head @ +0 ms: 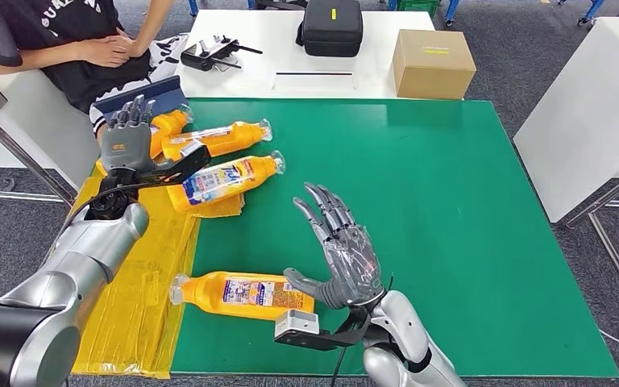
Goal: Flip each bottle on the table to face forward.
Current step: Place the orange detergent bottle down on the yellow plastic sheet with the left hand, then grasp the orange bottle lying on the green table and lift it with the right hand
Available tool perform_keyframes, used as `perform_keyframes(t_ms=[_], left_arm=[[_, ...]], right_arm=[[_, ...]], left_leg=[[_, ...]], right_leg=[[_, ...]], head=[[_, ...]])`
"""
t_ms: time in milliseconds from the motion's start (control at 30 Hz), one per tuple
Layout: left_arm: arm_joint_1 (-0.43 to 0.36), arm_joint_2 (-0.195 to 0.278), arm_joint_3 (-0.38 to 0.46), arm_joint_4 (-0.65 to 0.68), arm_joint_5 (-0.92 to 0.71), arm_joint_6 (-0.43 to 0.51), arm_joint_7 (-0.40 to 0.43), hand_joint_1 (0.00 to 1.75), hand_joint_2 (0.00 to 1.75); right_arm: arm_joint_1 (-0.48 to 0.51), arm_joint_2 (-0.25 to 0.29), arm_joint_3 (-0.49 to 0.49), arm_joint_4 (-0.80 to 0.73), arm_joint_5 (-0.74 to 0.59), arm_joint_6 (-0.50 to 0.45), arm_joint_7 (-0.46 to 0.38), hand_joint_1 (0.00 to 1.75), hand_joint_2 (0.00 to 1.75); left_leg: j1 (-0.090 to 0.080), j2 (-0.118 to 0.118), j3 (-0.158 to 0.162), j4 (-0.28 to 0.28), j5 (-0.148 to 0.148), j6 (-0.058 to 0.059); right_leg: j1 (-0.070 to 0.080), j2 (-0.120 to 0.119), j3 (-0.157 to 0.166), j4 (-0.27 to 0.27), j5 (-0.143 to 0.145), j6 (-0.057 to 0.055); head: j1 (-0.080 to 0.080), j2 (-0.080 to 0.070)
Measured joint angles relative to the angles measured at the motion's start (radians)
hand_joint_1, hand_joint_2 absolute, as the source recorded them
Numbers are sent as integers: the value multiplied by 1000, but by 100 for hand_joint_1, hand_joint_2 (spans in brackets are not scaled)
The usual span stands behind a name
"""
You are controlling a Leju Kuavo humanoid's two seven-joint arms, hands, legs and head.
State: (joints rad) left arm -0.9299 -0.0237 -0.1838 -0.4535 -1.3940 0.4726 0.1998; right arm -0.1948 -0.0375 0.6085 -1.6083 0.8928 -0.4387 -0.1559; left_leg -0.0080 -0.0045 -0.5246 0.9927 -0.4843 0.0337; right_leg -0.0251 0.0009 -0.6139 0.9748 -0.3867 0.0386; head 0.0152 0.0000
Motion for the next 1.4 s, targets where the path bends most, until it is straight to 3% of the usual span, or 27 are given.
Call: perform_keyframes(t_ms=[300,500,733,1033,1400], left_arm=[[10,-23,64,5,38,-20,-69,0,175],[21,-54,105,4,102,-46,-149,0,175],[40,-90,131,-17,152,-42,-189,0,175],[41,-105,143,-17,189,-38,-209,0,175],[38,-107,155,-17,217,-33,-213,0,175]], right_arm=[[-65,5,26,56,-113,262,74,0,175],[-145,9,40,183,-216,385,128,0,175],[-249,-7,52,342,-314,476,122,0,175],[-362,-31,125,428,-422,521,90,0,175],[-356,-43,251,338,-390,457,109,0,175]], left_leg=[[0,0,0,0,0,0],[0,-1,0,0,0,0],[0,0,0,0,0,0],[0,0,0,0,0,0],[0,0,1,0,0,0]], right_leg=[[0,0,0,0,0,0],[0,0,0,0,0,0],[-1,0,0,0,0,0],[0,0,0,0,0,0],[0,0,0,0,0,0]], head=[[0,0],[0,0],[0,0],[0,0],[0,0]])
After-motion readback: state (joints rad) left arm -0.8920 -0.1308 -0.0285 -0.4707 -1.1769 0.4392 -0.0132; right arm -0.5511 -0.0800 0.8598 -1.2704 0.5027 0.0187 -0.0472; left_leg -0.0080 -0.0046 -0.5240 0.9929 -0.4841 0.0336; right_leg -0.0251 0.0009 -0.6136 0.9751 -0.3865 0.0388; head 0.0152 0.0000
